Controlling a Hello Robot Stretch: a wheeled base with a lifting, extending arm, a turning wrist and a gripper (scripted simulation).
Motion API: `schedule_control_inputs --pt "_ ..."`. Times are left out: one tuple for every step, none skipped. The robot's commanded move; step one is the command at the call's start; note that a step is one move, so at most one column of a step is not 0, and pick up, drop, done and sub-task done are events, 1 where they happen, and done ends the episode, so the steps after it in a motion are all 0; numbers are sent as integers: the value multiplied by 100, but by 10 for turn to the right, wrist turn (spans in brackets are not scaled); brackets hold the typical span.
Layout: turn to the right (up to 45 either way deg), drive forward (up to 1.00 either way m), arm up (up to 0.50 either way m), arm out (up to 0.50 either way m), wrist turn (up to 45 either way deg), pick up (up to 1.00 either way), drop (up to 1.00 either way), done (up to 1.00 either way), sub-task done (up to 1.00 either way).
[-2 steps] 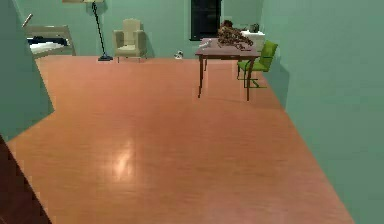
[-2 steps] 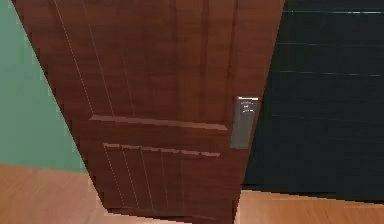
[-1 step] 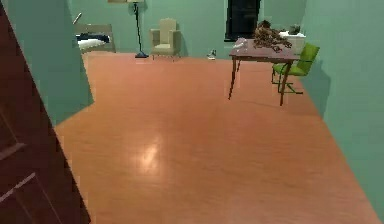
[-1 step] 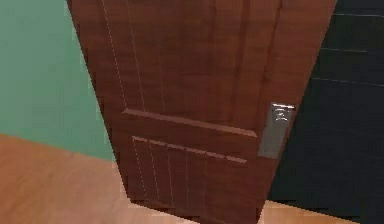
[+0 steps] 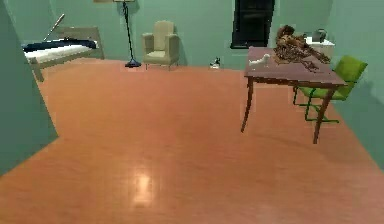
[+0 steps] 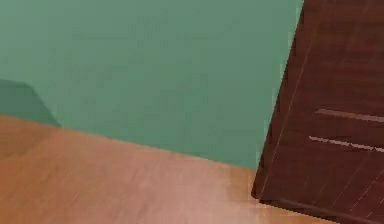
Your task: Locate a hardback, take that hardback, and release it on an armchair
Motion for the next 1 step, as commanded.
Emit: schedule_control_inputs --pt "0 100 0 0 0 0 0 0 0"
